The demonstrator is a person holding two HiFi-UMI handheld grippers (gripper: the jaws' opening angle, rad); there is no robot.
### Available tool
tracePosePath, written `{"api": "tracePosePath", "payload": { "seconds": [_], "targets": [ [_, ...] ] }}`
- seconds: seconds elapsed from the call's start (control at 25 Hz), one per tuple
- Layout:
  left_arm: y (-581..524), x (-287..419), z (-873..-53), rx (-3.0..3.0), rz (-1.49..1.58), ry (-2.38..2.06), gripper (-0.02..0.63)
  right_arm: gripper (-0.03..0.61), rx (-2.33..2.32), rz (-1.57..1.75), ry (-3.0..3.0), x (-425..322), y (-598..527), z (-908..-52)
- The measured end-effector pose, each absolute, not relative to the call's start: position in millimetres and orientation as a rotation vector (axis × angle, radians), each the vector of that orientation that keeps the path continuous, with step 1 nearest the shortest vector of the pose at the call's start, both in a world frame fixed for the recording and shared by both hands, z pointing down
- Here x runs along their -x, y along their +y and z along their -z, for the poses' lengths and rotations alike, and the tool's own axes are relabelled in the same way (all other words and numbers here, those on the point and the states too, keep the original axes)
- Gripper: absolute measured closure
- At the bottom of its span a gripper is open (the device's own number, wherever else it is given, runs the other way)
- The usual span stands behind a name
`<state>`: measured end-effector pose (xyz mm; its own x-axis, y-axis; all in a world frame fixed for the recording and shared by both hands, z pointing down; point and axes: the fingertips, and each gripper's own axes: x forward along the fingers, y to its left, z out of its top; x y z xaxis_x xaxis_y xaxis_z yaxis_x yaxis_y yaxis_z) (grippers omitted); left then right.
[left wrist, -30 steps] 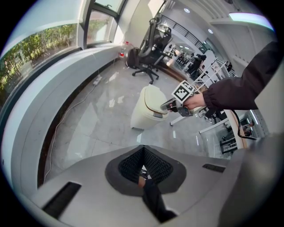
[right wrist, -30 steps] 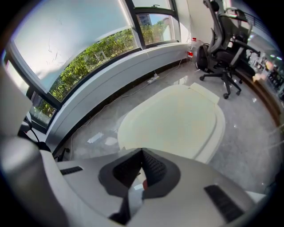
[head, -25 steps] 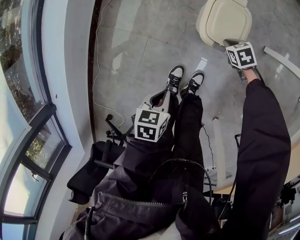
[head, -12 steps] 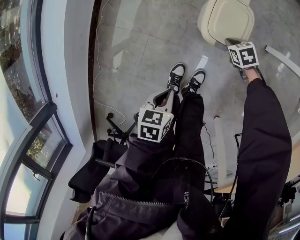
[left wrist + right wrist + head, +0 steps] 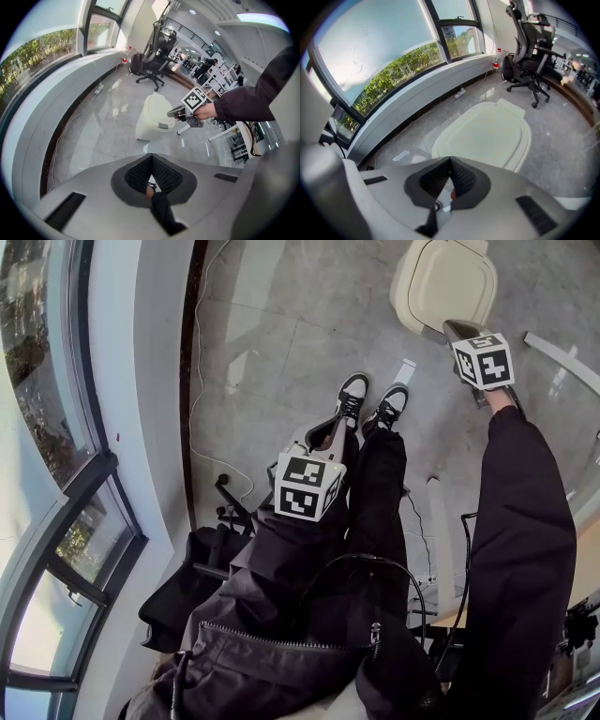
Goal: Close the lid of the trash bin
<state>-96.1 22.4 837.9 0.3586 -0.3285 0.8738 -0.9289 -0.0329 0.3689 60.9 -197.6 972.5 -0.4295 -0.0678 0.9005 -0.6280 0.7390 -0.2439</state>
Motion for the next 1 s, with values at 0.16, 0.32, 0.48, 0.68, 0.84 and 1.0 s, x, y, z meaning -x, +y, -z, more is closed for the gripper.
{"api": "tracePosePath", "payload": {
  "seconds": [0.16, 0.32, 0.48, 0.68, 0.84, 1.0],
  "targets": [
    [2.4, 86.2, -816.9, -1.640, -0.716, -1.171, 0.618, 0.572, -0.615, -0.693, -2.024, -56.1, -196.9, -918.0],
    [-29.2, 71.4, -775.1, -1.717, -0.688, -1.200, 0.618, 0.572, -0.755, -0.679, -2.131, -56.1, -192.6, -833.7],
    [-80.9, 55.5, -710.4, -1.848, -0.614, -1.249, 0.618, 0.572, -0.953, -0.642, -2.229, -60.0, -192.7, -726.3],
    [-125.6, 31.7, -596.4, -2.027, -0.501, -1.308, 0.618, 0.572, -1.145, -0.522, -2.325, -70.6, -175.4, -579.4],
    [-146.7, 16.0, -495.0, -2.156, -0.382, -1.368, 0.618, 0.574, -1.271, -0.397, -2.370, -84.7, -164.2, -471.4],
    [-157.3, 7.1, -394.3, -2.271, -0.236, -1.419, 0.618, 0.572, -1.430, -0.297, -2.404, -99.0, -154.8, -372.5]
  ]
}}
